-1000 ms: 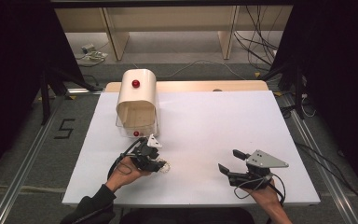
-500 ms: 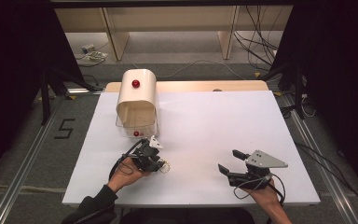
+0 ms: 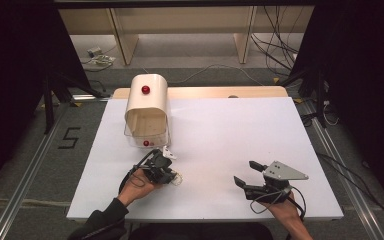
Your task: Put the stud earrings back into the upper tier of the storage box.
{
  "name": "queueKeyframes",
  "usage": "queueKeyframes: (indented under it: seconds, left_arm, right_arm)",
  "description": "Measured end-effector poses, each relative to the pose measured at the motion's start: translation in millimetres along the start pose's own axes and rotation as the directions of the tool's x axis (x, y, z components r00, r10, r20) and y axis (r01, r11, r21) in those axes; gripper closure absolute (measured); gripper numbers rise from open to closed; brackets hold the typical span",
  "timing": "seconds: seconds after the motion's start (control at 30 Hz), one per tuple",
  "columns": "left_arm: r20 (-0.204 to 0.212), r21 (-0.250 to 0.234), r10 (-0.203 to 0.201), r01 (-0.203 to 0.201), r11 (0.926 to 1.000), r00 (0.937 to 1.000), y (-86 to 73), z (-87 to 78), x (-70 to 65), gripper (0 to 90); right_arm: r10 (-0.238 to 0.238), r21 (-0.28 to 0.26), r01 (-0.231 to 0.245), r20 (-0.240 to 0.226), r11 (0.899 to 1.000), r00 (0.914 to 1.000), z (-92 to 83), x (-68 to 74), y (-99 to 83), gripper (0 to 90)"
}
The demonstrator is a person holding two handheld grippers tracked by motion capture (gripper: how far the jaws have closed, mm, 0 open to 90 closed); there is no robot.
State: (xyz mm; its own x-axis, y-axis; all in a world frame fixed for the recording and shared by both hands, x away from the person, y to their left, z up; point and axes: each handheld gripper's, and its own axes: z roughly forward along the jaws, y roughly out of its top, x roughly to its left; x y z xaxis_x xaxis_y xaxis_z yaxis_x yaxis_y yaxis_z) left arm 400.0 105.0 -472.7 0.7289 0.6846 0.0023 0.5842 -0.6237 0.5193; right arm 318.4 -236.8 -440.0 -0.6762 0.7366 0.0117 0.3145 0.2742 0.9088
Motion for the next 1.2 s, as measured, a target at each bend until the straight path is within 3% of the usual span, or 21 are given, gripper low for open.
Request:
queueKeyframes:
  seconds: [0.53,0.9,1.2]
  left_arm:
    - [0.023,-0.001,-0.011,0.011,0.9999,0.9997,1.2,1.2,0.7,85.4]
    - [0.030,-0.015,0.007,-0.007,0.9999,0.9995,2.5,-1.7,1.5,87.8]
    - [0.040,-0.036,-0.002,0.004,0.9993,0.9992,3.5,-7.8,2.5,87.9]
  right_arm:
    - [-0.003,0.002,0.003,0.002,1.000,1.0000,0.3,0.2,-0.2,25.9]
    - [-0.001,-0.002,0.001,0.004,1.000,1.0000,0.1,0.0,-0.2,26.0]
    - [-0.002,-0.001,0.002,0.004,1.000,1.0000,-0.1,0.1,-0.2,26.0]
